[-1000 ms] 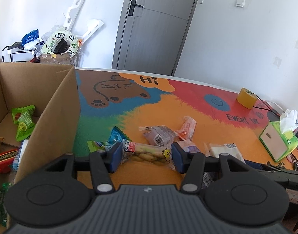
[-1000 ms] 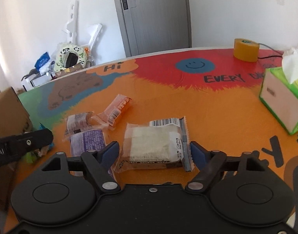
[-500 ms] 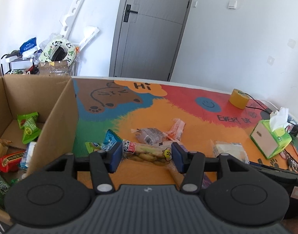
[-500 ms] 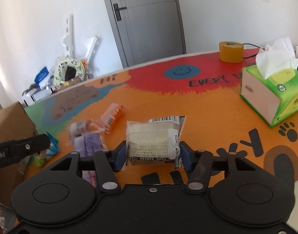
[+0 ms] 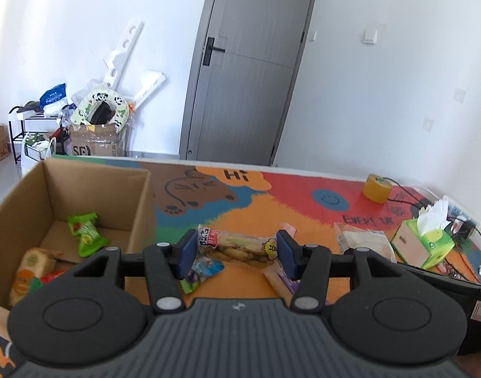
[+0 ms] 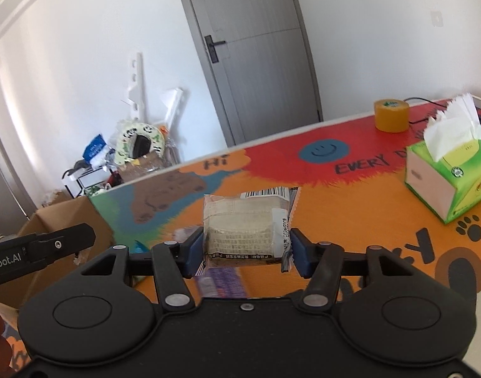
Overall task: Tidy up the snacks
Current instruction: 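Carry biscuit pack with left gripper while right carries bread pack to box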
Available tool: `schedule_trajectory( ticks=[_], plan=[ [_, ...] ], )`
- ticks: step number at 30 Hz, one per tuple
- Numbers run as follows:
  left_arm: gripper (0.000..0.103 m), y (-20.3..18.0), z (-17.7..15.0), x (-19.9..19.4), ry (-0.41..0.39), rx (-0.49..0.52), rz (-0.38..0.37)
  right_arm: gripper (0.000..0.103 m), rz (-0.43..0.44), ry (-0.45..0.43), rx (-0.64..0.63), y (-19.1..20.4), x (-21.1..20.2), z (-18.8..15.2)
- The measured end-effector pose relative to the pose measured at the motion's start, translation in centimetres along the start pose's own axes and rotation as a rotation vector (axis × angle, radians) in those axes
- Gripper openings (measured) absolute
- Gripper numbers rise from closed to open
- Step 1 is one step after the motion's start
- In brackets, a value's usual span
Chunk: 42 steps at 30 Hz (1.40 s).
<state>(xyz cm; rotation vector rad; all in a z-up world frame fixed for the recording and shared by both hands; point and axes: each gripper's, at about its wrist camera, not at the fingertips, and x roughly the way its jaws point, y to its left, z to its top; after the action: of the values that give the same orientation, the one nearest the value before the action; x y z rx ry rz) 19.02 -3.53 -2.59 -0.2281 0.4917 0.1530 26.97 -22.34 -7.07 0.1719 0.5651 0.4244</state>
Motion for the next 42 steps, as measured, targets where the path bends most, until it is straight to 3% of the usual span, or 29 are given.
schedule_trajectory(
  ticks=[22, 42],
  plan=[
    [0.053, 7.8, 2.3, -5.4, -0.096, -0.073, 0.098, 0.055, 0.125, -0.034, -0.068, 7.3, -1.3, 0.8],
    [0.053, 14.1, 2.9, -2.7, -0.046, -0.152, 0.139, 0.055, 0.197, 0.004, -0.154, 14.3, 1.6, 1.0]
  ],
)
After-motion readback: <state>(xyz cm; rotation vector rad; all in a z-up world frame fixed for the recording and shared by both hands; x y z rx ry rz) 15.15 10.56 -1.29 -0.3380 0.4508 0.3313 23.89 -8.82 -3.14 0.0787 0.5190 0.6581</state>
